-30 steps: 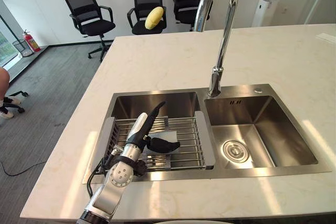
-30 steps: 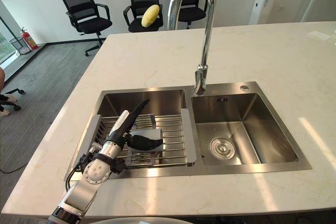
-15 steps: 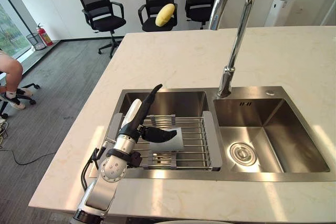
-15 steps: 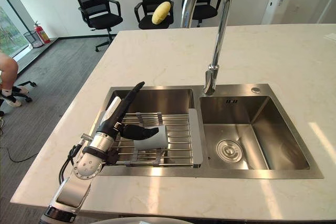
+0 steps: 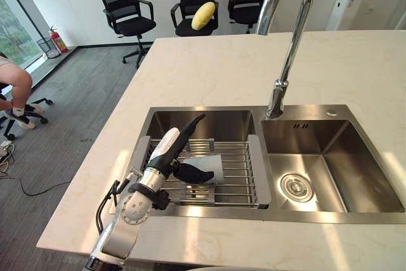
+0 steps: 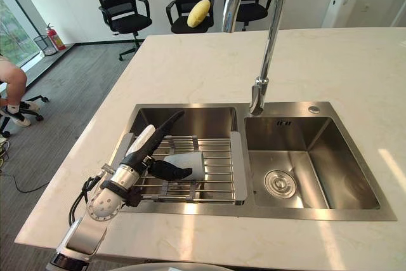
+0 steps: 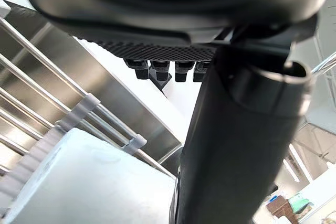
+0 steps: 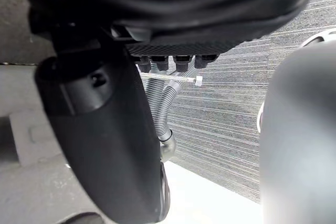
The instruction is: Walk over to the sink, pick up the cup, carry it to the dishwasher, place the cup inside the dishwasher, then close the dishwasher door
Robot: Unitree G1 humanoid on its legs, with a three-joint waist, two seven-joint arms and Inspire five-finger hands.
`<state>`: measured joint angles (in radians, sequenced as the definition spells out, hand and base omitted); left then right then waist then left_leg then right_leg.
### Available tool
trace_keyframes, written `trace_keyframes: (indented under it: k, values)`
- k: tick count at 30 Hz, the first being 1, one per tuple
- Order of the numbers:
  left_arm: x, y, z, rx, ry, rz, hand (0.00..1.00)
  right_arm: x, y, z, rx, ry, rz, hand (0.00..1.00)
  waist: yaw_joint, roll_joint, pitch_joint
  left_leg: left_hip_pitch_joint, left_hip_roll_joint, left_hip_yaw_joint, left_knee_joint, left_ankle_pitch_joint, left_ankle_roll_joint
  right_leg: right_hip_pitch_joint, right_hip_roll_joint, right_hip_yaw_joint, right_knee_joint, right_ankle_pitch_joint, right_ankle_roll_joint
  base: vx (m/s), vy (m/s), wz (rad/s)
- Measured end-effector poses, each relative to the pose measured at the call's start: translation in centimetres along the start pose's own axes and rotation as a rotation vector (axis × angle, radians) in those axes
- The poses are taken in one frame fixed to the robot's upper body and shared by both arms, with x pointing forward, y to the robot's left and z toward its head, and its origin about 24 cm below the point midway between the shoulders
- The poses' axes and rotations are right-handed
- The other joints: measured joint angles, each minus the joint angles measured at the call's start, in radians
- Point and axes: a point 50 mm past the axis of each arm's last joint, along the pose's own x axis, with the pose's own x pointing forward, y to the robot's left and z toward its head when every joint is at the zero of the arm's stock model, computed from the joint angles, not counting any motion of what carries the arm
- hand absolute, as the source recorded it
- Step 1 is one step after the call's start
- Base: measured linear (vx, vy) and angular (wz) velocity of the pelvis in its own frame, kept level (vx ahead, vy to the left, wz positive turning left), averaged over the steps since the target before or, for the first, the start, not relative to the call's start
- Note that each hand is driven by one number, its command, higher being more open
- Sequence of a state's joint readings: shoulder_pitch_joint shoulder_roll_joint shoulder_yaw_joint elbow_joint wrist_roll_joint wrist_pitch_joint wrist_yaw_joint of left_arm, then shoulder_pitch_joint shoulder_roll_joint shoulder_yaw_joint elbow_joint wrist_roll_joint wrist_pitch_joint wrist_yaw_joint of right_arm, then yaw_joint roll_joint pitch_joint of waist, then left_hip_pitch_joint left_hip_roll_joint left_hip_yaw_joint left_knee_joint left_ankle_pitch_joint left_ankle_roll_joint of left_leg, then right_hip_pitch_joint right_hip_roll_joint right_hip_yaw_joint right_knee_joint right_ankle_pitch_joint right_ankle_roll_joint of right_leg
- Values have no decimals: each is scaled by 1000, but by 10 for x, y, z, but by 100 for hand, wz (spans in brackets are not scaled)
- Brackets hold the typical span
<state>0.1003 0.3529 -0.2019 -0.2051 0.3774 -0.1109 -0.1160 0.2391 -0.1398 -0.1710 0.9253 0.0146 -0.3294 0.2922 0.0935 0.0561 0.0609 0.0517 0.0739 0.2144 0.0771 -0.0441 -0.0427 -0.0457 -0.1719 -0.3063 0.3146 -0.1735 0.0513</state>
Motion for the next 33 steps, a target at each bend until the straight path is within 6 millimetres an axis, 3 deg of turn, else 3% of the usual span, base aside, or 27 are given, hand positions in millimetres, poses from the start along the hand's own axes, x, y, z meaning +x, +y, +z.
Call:
trace_keyframes:
  k: [9,15,26,27,33]
  values:
    - [-3,-6,-7,92,37,-37,100,0,0,0,0,0,0,100,0,-2,0,-3,-3,-6,-1,0,0,1,-3,-3,2,-1,1,1,1,1]
    - [-8,-27,-24,161,108,-153,100,0,1,0,1,1,8,100,-7,0,-3,1,4,-10,-4,0,-2,13,7,-8,-22,8,1,1,2,1]
    - [-12,-33,-39,218,171,-208,100,0,0,0,4,8,12,100,-28,2,-11,15,12,-9,-21,0,-9,32,21,-11,-51,13,1,6,-1,0]
    - [-12,-34,-39,219,171,-211,0,0,0,-1,5,9,12,100,-28,3,-12,17,12,-9,-24,1,-10,34,21,-12,-55,14,2,0,0,0]
    - [-9,-35,-43,208,186,-221,0,-1,-1,-2,15,13,10,100,-30,5,-16,30,11,-10,-38,4,-15,43,23,-13,-60,15,3,0,0,0]
